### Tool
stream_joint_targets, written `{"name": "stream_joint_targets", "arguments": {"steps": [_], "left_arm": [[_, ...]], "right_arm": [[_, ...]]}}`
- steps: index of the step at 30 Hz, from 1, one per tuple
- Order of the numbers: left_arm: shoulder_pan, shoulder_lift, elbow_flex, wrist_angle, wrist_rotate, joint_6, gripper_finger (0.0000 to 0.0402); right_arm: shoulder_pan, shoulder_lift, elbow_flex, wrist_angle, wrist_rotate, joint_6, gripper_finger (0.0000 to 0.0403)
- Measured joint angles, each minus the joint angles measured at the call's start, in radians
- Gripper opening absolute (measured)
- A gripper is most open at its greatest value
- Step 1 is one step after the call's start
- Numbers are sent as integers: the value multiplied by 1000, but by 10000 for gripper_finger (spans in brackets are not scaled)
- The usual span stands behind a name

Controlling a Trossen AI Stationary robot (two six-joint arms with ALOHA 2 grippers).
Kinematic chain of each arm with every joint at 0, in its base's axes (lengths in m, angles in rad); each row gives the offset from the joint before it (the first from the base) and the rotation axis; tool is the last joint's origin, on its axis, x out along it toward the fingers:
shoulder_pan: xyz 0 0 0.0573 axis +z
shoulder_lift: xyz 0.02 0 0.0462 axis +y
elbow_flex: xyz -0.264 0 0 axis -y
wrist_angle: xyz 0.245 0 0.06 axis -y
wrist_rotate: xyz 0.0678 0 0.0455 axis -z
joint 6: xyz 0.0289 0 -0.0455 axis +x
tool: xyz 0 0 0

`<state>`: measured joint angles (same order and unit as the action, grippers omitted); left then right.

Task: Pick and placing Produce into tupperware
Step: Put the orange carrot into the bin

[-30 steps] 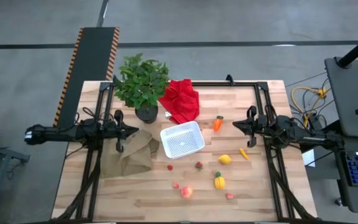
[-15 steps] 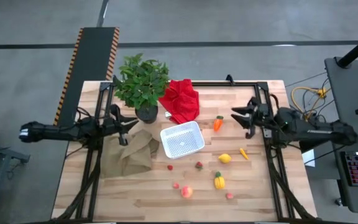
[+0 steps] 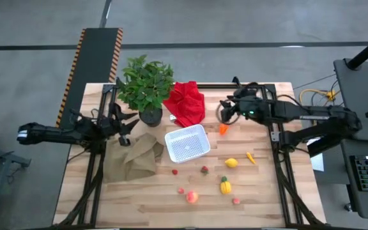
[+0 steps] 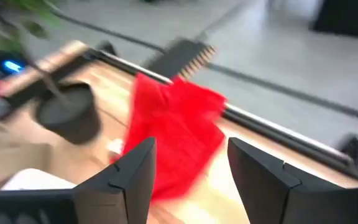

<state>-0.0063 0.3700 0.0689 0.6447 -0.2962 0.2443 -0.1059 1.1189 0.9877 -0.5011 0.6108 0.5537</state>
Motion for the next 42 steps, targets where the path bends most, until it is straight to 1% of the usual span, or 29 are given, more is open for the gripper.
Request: {"name": "stream_joint_targets", "arguments": {"steps": [3,7,10,12,18,23,25,26,29,31,36,42], "left_arm": [[0,-8,-2,45,0,0,105],[0,-15,-9,53,0,0,105],[0,-14,-9,54,0,0,105],[0,-15,-7,54,3,0,105],[0,-33,-7,56,8,0,105],[0,-39,-10,55,9,0,105],[0,-39,-10,53,29,-1,105],[0,-39,-10,53,60,-1,105],[0,-47,-7,54,199,-2,105],[0,-53,-6,55,259,-2,105],[0,-65,-10,51,269,-2,105],[0,-66,-10,51,269,-2,105]], "right_arm": [[0,91,106,-185,1,137,187],[-16,199,225,-424,0,335,199],[-36,273,281,-562,-17,421,215],[-49,318,303,-609,-50,458,230],[-69,437,296,-618,-52,550,282],[-68,524,262,-616,-69,677,304],[-54,548,255,-616,-68,732,306],[-47,556,252,-614,-69,758,306],[-24,578,240,-612,-69,838,302],[-9,589,232,-609,-69,891,299],[14,607,193,-575,-69,975,297],[14,607,94,-435,-95,1003,291]]}}
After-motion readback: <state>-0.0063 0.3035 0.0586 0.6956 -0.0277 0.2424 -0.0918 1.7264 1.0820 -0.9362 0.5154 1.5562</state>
